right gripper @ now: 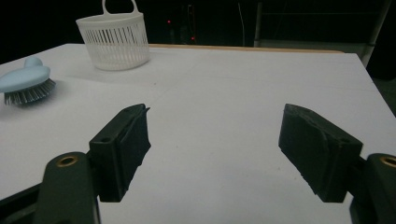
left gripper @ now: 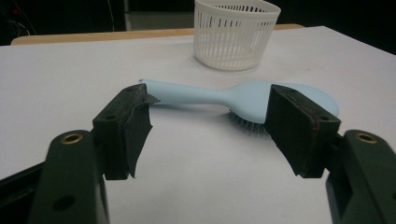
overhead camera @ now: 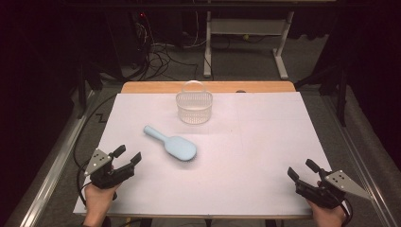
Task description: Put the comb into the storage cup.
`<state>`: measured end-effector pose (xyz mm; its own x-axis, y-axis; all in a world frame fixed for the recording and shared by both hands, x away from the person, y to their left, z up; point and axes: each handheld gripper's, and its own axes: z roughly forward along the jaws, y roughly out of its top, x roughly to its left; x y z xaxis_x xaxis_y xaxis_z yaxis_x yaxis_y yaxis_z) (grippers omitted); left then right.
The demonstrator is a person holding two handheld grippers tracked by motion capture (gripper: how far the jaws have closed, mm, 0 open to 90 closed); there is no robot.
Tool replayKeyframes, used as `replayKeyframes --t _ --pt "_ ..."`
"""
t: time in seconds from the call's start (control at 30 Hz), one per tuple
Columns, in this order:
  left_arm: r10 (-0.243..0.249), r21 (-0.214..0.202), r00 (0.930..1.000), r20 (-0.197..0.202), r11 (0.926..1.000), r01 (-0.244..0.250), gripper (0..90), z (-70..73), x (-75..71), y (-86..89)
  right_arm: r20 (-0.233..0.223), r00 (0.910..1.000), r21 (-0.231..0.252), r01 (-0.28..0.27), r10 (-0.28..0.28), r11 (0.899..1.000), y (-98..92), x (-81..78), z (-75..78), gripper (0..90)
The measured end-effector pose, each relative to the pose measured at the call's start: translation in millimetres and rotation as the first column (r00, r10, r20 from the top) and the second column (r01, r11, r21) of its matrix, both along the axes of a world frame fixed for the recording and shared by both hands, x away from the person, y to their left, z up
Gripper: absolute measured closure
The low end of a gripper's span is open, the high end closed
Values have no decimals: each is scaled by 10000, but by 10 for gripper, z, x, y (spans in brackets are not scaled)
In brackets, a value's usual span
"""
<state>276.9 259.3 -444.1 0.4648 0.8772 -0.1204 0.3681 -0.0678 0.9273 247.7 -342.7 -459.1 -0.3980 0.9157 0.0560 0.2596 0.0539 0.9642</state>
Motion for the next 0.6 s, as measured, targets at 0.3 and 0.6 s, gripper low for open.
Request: replayKeyframes --t 0.3,0.6 --pt "-159 121 9999 -26 9998 159 317 3 55 -73 -8 10000 44 -9 9 10000 -1 -1 1 250" --pt "-219 62 9997 -49 9997 219 318 25 115 -123 -26 10000 38 1 -1 10000 -1 0 0 250"
